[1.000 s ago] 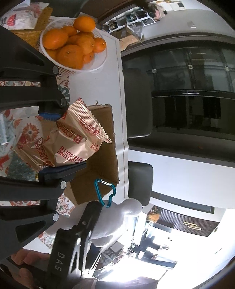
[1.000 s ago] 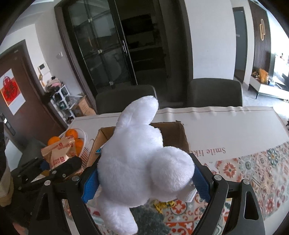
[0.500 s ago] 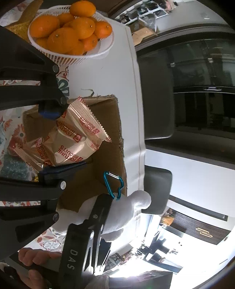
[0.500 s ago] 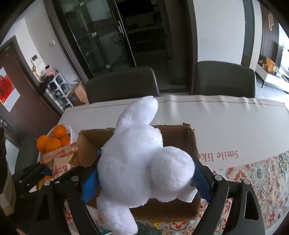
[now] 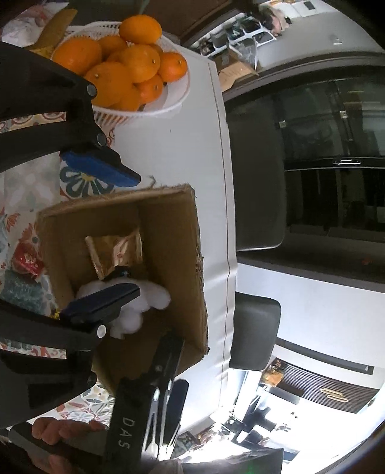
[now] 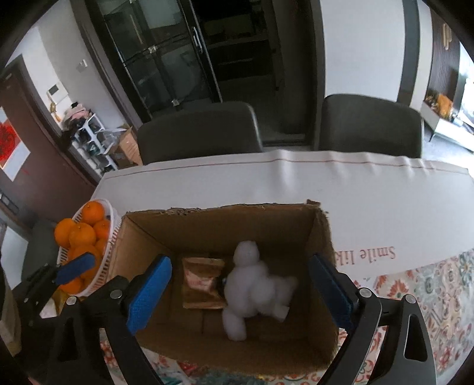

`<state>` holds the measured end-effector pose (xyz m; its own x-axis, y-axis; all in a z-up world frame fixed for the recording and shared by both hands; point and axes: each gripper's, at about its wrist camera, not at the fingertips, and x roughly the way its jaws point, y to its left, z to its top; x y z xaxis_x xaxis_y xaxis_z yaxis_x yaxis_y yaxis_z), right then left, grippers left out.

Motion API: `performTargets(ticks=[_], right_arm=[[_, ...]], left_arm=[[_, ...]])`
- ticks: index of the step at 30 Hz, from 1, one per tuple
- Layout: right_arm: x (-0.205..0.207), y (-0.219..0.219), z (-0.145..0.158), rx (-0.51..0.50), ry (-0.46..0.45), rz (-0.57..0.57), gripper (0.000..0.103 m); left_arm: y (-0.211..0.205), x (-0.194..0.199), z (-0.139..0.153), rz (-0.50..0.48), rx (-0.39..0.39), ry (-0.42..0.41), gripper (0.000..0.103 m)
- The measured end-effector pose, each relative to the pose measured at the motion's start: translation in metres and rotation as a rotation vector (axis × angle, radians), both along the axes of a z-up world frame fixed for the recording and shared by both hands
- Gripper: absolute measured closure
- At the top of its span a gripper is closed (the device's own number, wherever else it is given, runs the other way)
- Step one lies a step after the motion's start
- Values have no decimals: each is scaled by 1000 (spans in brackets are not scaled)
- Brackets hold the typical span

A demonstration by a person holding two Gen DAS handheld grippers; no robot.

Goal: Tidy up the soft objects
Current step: 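Carry the bunny and biscuit packet into the cardboard box and open both tools, then grasp the grey-green knit glove with the right tool while the left tool grasps the tissue pack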

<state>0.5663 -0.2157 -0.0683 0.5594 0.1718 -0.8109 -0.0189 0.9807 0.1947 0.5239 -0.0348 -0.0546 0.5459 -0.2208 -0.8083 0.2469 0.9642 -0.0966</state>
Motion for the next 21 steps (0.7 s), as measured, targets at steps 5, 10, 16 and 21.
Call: performTargets(ticks=[5, 10, 16, 21], right_arm=[[-19, 2, 13, -47, -43, -30, 8], [-45, 3, 24, -76, -76, -56, 8], [-75, 8, 31, -89, -90, -48, 8], [-101, 14, 32, -91, -87, -40, 8]], left_arm=[[7, -16, 9, 9, 24, -30, 26], [13, -41, 22, 25, 48, -76, 14], [18, -68, 31, 54, 68, -101, 8], [21, -89, 29, 48, 71, -82, 8]])
